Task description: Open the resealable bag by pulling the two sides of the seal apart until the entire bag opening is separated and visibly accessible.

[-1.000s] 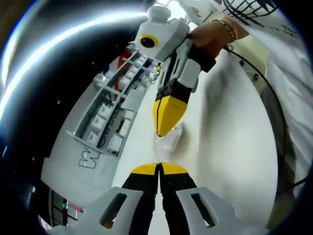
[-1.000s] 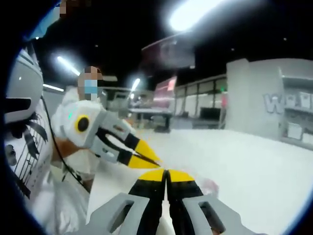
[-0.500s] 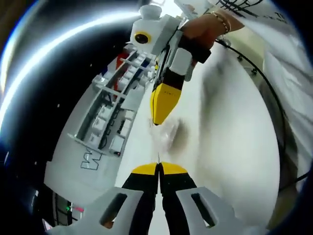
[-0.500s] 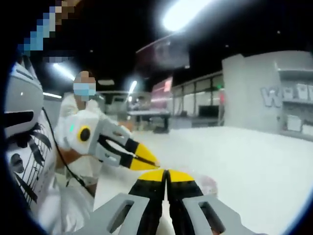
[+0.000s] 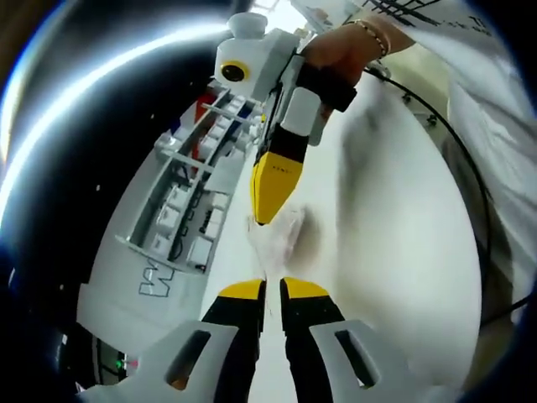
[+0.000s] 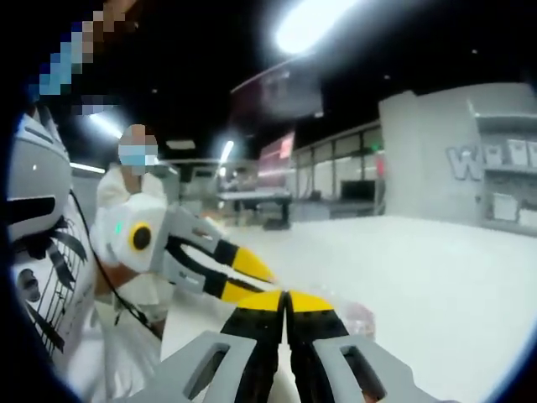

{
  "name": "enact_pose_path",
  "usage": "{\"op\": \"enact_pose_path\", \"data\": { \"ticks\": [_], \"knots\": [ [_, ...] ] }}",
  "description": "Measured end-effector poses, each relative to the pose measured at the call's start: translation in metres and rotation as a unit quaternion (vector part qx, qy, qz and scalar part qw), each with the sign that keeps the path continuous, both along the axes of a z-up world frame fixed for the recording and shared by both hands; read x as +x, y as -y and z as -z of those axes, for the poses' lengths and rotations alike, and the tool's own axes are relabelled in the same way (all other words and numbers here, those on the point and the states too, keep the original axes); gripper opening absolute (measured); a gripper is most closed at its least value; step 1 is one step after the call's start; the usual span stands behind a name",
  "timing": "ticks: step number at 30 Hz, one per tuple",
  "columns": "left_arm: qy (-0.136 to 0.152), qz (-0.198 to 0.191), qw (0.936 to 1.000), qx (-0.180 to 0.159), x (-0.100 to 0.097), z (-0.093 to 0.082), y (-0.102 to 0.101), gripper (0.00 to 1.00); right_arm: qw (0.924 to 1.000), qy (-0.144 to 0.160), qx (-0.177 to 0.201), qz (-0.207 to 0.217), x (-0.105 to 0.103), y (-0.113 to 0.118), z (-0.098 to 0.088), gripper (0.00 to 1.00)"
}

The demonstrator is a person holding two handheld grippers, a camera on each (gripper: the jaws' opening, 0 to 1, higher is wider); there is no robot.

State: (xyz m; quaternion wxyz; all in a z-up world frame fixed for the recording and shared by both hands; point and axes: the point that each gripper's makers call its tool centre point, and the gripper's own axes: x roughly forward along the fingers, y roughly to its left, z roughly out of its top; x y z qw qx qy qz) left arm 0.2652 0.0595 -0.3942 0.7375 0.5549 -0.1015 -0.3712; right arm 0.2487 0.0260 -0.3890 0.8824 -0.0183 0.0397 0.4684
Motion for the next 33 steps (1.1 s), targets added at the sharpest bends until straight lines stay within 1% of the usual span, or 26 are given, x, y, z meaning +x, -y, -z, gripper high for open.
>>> {"op": "enact_pose_path", "data": {
  "ticks": [3,6,14,15,16,17,19,21,23,25,27,29,30,31,33],
  "knots": [
    [0.007,0.001,1.0000,0.003,0.001,-0.002,0.001,0.07,1.0000,-0.004,0.005,-0.001,-0.001,-0.001,-0.001,0.00],
    [0.013,0.003,0.9999,0.001,0.000,-0.006,-0.001,0.02,0.9999,-0.006,0.008,-0.001,-0.001,-0.001,-0.001,0.00],
    [0.032,-0.001,0.9995,-0.004,0.002,-0.013,-0.003,0.00,0.9996,-0.022,0.017,-0.008,-0.005,-0.001,0.001,0.00],
    [0.033,-0.001,0.9995,-0.003,0.002,-0.013,-0.003,0.00,0.9993,-0.029,0.021,-0.008,-0.005,0.000,0.001,0.03],
    [0.034,0.001,0.9994,-0.001,0.002,-0.014,-0.003,0.00,0.9984,-0.049,0.028,-0.005,-0.005,0.002,0.004,0.07],
    [0.036,0.002,0.9993,0.001,0.002,-0.014,-0.002,0.00,0.9981,-0.054,0.029,-0.002,-0.004,0.005,0.003,0.09],
    [0.044,0.000,0.9990,0.007,0.004,-0.014,-0.003,0.00,0.9983,-0.047,0.035,0.003,-0.004,0.012,-0.003,0.06],
    [0.053,-0.001,0.9985,0.016,0.005,-0.014,-0.005,0.00,0.9980,-0.037,0.049,0.010,-0.003,0.019,-0.016,0.00],
    [0.057,0.004,0.9980,0.028,0.005,-0.012,-0.003,0.00,0.9979,-0.026,0.058,0.012,-0.001,0.022,-0.031,0.00],
    [0.063,0.011,0.9972,0.039,0.005,-0.011,0.000,0.00,0.9987,-0.012,0.049,0.007,0.003,0.020,-0.040,0.00],
    [0.067,0.013,0.9967,0.044,0.005,-0.011,0.001,0.00,0.9997,-0.009,0.023,-0.008,0.004,0.013,-0.040,0.00],
    [0.072,0.017,0.9962,0.047,0.005,-0.013,0.003,0.00,0.9996,-0.014,0.005,-0.026,0.004,0.004,-0.037,0.00],
    [0.075,0.018,0.9959,0.048,0.005,-0.014,0.003,0.00,0.9987,-0.026,-0.008,-0.042,0.003,-0.003,-0.035,0.00],
    [0.077,0.019,0.9956,0.049,0.005,-0.016,0.004,0.00,0.9983,-0.029,-0.014,-0.049,0.003,-0.006,-0.034,0.01],
    [0.083,0.023,0.9947,0.055,0.004,-0.021,0.004,0.00,0.9959,-0.042,-0.048,-0.065,0.007,-0.014,-0.026,0.01]
  ]
}}
